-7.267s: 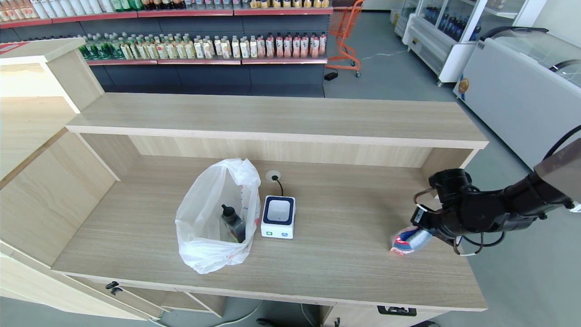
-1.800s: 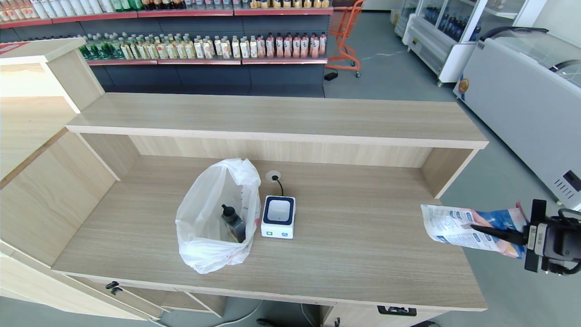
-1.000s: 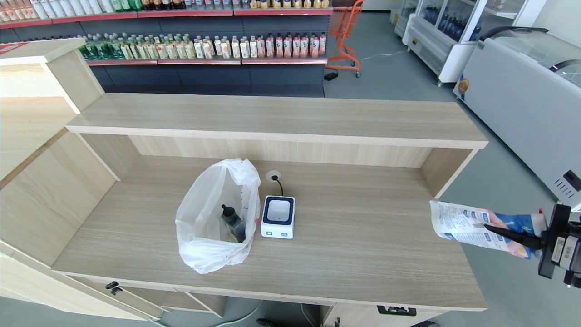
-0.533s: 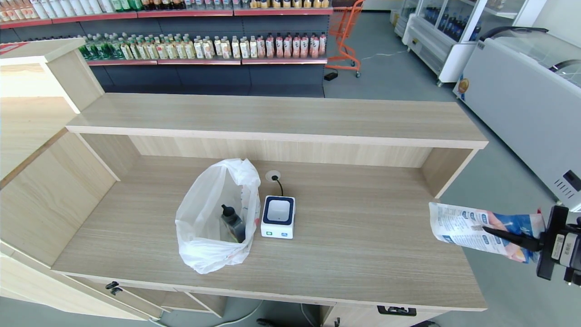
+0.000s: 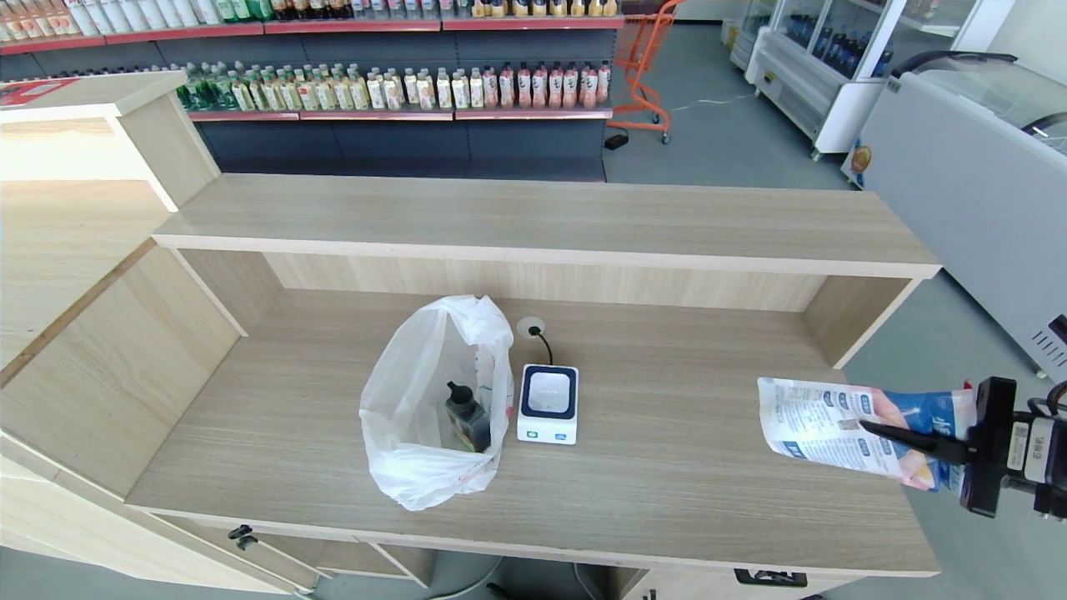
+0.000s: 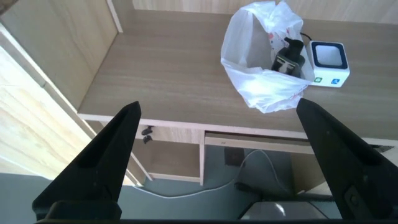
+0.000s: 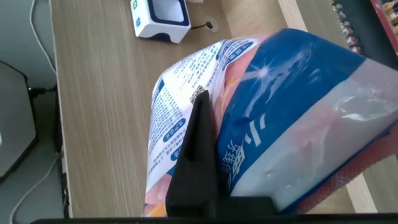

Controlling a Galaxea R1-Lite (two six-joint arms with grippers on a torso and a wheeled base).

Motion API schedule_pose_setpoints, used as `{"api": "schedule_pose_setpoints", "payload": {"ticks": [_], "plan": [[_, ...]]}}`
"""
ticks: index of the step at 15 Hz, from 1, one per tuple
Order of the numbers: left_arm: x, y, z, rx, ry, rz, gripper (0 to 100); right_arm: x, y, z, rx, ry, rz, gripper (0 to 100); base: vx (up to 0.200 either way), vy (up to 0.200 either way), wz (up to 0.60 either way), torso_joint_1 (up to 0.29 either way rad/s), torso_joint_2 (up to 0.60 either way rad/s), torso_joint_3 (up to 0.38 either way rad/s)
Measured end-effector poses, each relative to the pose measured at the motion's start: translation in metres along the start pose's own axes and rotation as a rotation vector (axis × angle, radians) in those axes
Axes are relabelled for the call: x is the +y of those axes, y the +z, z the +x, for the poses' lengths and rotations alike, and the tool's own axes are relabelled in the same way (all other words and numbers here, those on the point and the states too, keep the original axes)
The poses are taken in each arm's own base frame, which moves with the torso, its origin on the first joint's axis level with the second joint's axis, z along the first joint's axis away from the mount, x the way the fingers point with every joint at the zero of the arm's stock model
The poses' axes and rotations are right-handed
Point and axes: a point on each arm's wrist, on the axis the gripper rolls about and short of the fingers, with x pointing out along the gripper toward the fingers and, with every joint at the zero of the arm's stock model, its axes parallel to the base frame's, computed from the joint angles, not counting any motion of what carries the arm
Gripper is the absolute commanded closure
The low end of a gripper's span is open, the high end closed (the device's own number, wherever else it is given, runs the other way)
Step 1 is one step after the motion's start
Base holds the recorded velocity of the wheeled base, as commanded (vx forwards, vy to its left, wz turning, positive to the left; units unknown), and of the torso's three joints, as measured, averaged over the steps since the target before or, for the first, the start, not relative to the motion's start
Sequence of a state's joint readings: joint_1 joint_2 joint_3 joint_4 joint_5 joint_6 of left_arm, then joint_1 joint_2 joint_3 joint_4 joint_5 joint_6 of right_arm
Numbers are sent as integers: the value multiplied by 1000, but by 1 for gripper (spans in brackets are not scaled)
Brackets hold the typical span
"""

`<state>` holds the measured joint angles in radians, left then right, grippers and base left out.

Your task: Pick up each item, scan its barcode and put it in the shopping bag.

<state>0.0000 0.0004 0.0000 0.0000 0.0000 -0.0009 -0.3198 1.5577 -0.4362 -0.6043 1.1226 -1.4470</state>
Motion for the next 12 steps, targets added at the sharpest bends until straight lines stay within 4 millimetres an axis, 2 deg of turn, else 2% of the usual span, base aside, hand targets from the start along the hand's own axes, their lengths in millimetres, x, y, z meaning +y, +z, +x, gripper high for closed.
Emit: {"api": "schedule_pose_setpoints", "payload": {"ticks": [8,12], "plan": [[0,0,0,0,0,0,0,-12,-5,18,-46,25,-2,100,0,200,0,3,4,1],[0,0,0,0,-1,3,0,-21,-8,21,-51,16,22,100,0,0,0,0,0,0]]}}
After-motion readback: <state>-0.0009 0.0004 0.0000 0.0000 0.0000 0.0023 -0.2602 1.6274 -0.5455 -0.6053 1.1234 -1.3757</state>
